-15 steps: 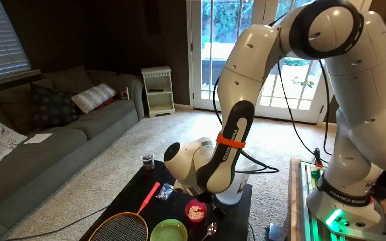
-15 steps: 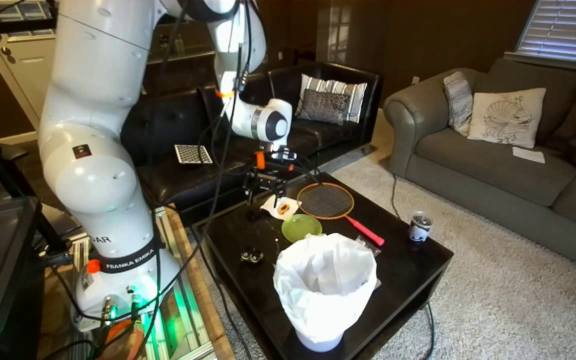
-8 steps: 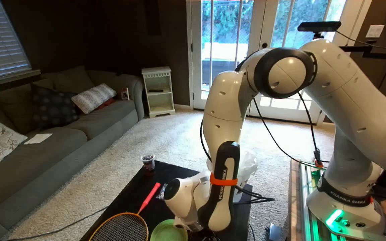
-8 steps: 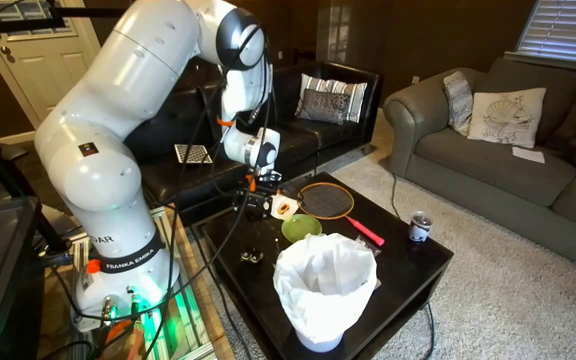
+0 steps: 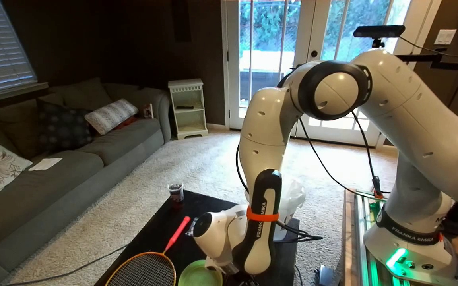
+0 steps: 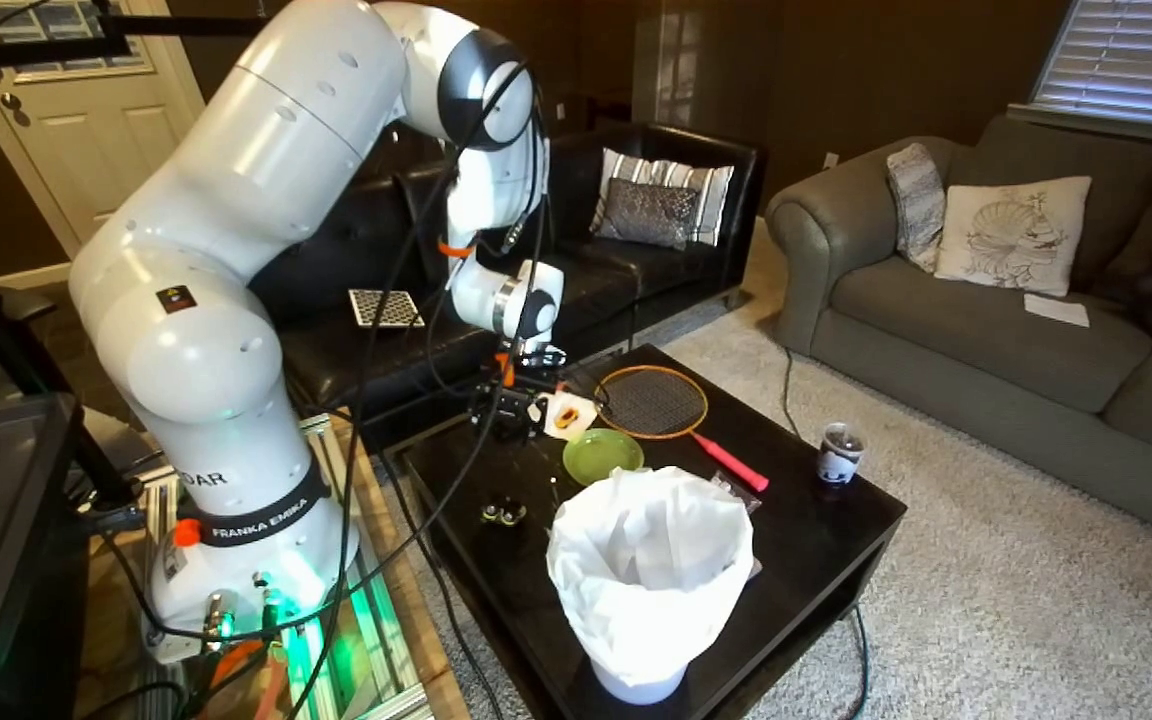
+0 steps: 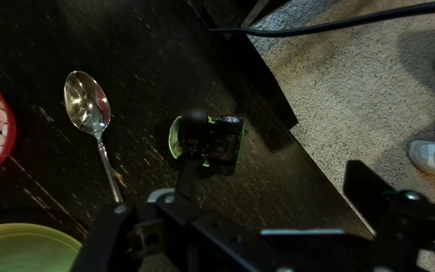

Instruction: Push the toy car forwards

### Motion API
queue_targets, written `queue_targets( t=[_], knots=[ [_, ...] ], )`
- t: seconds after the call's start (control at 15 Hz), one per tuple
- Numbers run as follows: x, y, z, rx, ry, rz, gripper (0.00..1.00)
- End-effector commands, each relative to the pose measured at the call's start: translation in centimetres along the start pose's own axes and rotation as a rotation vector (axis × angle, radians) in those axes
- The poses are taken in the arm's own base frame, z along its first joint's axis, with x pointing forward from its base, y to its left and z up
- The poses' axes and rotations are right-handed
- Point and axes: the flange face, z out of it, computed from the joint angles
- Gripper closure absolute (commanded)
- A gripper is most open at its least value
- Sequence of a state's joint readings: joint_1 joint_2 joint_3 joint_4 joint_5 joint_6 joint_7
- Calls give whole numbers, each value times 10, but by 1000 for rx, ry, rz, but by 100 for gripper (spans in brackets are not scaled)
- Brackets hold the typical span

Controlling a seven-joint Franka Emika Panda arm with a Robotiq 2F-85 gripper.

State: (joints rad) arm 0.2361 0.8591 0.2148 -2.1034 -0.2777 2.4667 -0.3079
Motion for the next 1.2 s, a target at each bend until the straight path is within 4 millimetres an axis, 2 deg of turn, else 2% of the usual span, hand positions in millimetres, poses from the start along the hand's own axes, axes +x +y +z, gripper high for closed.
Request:
queue_targets(
  t=[0.0, 0.4, 0.73, 1.13],
  knots=[
    [6, 9, 27, 11, 28, 36, 0],
    [9, 14, 60, 27, 91, 98, 0],
    [1, 10, 92, 27, 91, 144, 0],
    [-7, 17, 128, 18, 126, 189, 0]
  ],
)
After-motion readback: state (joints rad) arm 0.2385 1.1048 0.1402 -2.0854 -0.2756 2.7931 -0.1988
